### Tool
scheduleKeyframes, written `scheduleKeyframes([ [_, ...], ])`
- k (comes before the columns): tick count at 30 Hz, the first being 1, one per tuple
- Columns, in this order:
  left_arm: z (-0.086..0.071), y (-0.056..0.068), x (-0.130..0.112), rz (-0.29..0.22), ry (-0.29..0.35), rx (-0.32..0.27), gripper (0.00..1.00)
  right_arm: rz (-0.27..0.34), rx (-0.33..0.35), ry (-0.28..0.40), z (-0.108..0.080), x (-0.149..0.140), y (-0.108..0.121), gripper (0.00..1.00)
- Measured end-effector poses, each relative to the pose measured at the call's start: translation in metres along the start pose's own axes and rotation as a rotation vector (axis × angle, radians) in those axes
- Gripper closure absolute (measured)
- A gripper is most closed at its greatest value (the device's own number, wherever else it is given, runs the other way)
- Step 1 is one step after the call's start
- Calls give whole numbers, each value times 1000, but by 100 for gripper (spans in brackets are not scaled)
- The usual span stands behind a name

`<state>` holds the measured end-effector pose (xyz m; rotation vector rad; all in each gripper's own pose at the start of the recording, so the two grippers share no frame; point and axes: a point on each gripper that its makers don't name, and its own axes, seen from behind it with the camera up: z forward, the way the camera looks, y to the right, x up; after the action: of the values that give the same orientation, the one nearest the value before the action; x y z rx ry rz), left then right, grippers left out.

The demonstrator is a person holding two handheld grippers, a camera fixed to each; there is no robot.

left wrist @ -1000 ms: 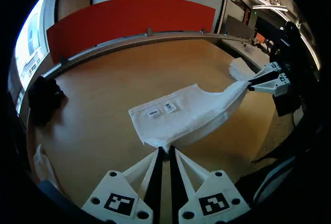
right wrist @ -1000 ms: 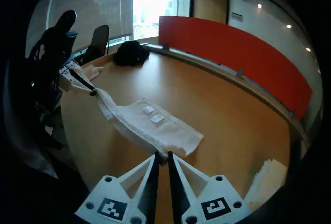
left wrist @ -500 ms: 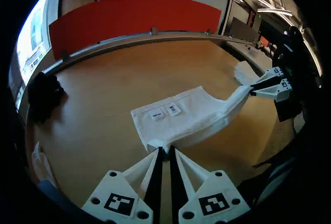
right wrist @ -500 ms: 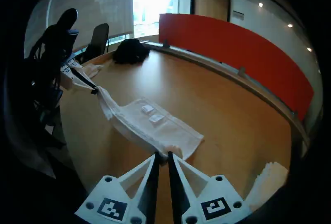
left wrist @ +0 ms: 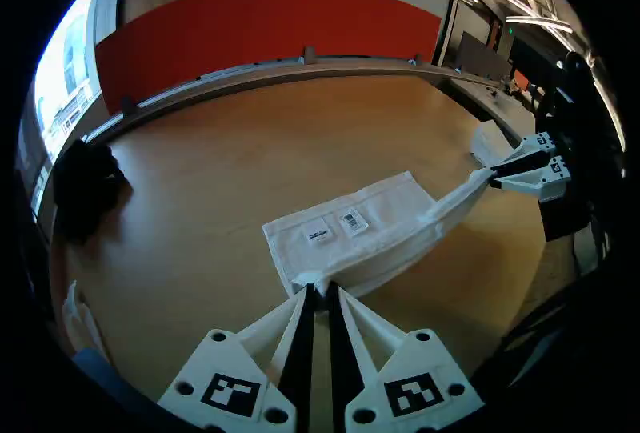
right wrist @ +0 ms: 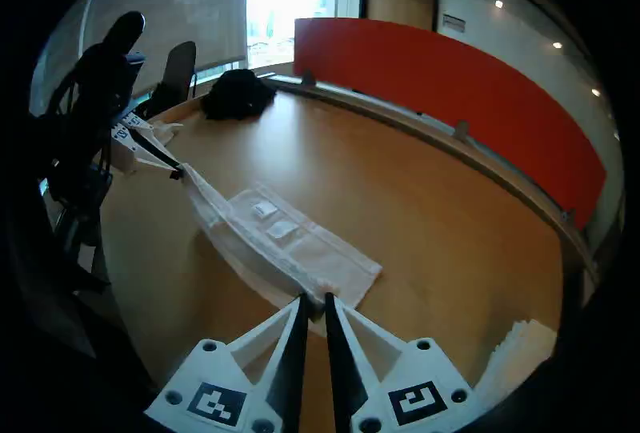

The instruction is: Fold towel

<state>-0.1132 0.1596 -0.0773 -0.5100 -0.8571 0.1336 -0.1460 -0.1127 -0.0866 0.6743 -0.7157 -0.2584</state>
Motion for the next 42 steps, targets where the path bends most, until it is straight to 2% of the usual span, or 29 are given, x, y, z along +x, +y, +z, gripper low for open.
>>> scheduleKeyframes([
  [26, 47, -20, 0, 3, -40, 34, 88, 37, -10, -53, 43, -15, 20, 85],
  [35, 64, -22, -2, 38, -42, 32, 88, 38, -25, -74, 57, -24, 28, 85],
  [42, 79, -24, -8, 53, -51, 40, 87, 69, -32, -85, 69, -33, 32, 85],
])
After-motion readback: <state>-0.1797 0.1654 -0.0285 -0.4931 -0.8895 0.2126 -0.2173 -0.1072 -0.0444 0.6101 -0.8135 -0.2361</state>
